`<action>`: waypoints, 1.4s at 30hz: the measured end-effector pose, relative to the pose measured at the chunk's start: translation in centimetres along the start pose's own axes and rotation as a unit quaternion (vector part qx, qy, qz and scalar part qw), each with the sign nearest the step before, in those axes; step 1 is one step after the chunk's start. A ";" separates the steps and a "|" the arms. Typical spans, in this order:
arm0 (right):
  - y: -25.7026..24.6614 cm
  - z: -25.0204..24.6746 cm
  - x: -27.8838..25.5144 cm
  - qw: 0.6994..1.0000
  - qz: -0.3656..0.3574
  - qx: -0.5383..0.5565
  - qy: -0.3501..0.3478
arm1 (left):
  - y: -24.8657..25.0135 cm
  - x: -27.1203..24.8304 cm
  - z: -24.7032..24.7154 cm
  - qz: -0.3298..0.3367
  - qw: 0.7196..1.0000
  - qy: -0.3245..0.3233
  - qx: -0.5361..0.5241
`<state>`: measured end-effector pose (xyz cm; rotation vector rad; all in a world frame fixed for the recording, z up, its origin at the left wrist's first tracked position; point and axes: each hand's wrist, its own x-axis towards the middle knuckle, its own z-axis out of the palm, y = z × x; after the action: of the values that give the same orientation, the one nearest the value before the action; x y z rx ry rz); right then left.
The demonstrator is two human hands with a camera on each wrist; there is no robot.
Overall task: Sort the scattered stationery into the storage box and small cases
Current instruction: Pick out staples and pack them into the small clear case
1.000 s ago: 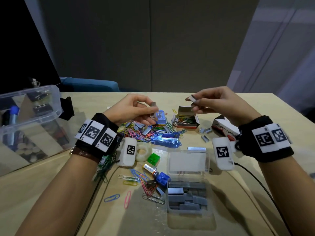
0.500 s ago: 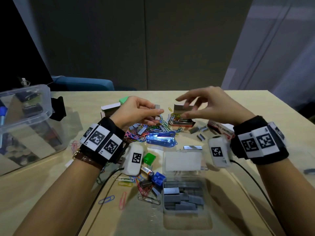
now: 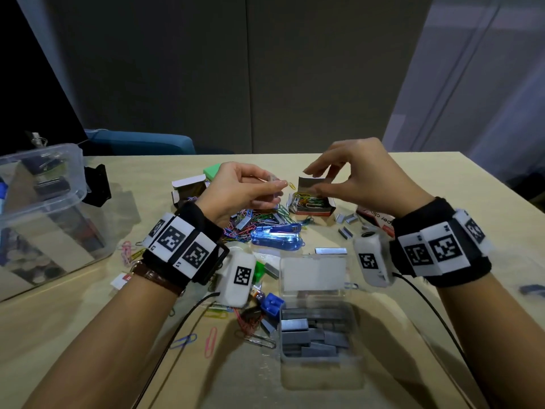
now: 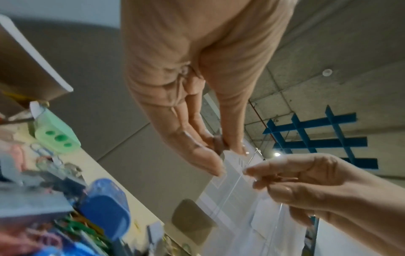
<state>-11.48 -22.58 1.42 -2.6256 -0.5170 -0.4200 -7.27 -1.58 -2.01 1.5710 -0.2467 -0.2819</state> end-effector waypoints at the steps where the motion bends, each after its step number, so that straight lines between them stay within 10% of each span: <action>1: 0.3 0.0 0.0 1.000 0.007 0.006 -0.020 | 0.0 0.0 -0.2 0.007 1.000 0.002 0.014; 10: -0.3 3.1 2.3 0.957 -0.108 0.010 -0.268 | 0.8 -0.1 -2.9 0.025 0.997 -0.003 0.071; 18: -1.9 6.7 4.9 0.893 -0.054 -0.025 -0.445 | 1.3 -0.1 -4.6 0.037 0.995 0.021 0.090; 34: -3.6 8.6 5.6 0.865 -0.097 -0.170 -0.462 | 1.9 -0.5 -5.7 0.048 0.989 0.051 0.128; 42: 0.7 1.3 4.8 0.979 0.034 0.025 -0.202 | 1.8 -0.8 -5.7 0.053 0.998 0.037 0.015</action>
<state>-6.65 -21.15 1.85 -2.6764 -0.5519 0.1519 -6.10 4.02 -0.12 1.5896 -0.2761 -0.1378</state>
